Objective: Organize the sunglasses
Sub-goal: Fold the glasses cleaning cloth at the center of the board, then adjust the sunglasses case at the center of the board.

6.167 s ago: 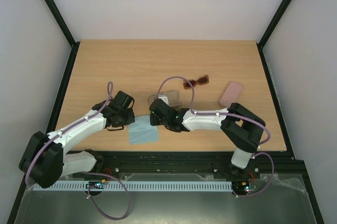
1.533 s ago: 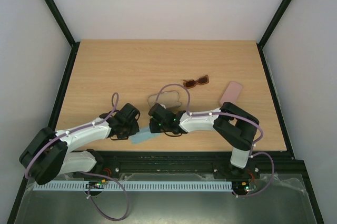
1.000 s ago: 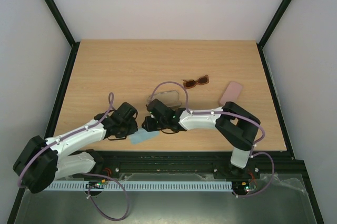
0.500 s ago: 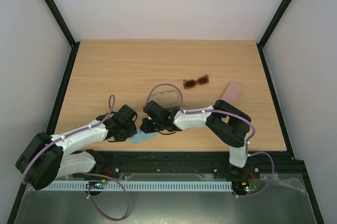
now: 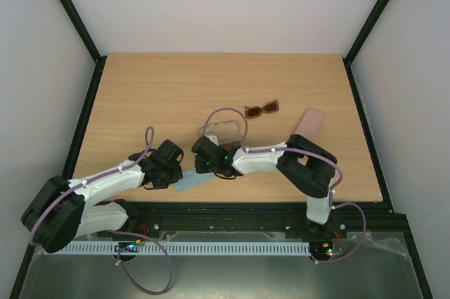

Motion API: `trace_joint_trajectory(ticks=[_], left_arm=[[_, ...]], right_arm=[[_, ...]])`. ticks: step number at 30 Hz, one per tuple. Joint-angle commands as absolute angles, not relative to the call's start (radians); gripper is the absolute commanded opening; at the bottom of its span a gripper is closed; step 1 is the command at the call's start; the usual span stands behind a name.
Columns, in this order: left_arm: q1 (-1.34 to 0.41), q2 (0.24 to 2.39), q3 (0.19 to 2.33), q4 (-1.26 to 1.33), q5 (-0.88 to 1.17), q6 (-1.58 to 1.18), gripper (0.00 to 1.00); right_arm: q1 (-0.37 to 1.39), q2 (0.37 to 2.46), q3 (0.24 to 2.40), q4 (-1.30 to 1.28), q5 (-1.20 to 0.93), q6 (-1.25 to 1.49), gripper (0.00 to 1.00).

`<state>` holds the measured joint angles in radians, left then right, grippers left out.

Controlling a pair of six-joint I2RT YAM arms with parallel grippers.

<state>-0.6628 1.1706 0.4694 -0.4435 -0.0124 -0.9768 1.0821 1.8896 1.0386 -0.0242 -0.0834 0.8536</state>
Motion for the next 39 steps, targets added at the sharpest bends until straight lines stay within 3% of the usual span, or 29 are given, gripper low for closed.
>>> trace_joint_trajectory(ticks=[1, 6, 11, 17, 25, 39], left_arm=[[-0.656, 1.193, 0.470, -0.508, -0.067, -0.969, 0.06], [-0.655, 1.183, 0.496, -0.501, -0.059, -0.943, 0.06], [-0.651, 1.151, 0.551, -0.493, -0.042, -0.914, 0.17], [-0.636, 1.134, 0.589, -0.420, 0.029, -0.877, 0.20], [-0.629, 1.154, 0.595, -0.402, 0.070, -0.876, 0.23], [-0.628, 1.119, 0.527, -0.402, 0.121, -0.896, 0.29]], right_arm=[[1.061, 1.871, 1.005, -0.183, 0.120, 0.862, 0.15], [1.052, 1.824, 0.997, -0.189, 0.135, 0.854, 0.14], [1.048, 1.674, 0.962, -0.146, 0.104, 0.835, 0.15], [1.002, 1.512, 0.919, -0.130, 0.139, 0.831, 0.17], [0.886, 1.630, 0.969, -0.149, 0.097, 0.789, 0.16], [0.885, 1.696, 0.886, -0.082, -0.019, 0.809, 0.16]])
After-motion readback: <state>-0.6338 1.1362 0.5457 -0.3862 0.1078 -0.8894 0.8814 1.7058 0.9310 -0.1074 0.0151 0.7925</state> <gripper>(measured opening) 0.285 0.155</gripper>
